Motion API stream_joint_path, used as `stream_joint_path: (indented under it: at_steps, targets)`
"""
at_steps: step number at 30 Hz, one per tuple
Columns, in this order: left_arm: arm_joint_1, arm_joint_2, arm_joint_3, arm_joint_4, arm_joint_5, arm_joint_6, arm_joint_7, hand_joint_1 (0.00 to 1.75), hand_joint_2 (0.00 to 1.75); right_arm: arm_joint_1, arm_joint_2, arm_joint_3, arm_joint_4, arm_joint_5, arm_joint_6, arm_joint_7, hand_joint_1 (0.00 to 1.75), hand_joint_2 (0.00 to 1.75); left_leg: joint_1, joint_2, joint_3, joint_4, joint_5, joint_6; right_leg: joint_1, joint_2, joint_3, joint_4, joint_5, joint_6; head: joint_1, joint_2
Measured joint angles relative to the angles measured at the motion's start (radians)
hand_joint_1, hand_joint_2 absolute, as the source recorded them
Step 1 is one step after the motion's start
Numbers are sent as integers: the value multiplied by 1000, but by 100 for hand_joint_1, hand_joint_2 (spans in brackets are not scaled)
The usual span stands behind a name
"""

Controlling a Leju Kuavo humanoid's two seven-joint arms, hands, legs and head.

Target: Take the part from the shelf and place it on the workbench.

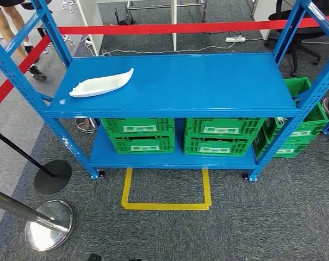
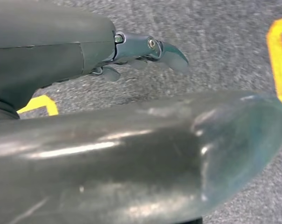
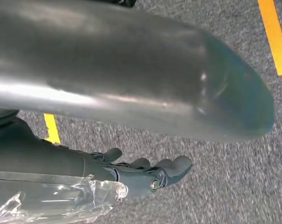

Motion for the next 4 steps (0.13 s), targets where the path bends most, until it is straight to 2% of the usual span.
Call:
stream_joint_path:
  at_steps: [2, 3, 4]
  targets:
    - [1, 0, 3, 0, 0, 0, 2, 0, 0, -2, 0, -5, 0, -2, 3, 0, 0, 0, -2, 1, 65, -121, 68, 10, 1, -6, 3, 0, -1, 1, 0, 0]
    - [0, 0, 4, 0, 0, 0, 3, 0, 0, -3, 0, -6, 0, -3, 4, 0, 0, 0, -4, 3, 104, -194, 93, 16, 3, -7, 3, 1, -2, 3, 0, 0]
    - [-1, 0, 5, 0, 0, 0, 3, 0, 0, -4, 0, -6, 0, -3, 4, 0, 0, 0, -5, 4, 125, -233, 107, 19, 4, -8, 4, 2, -3, 4, 0, 0]
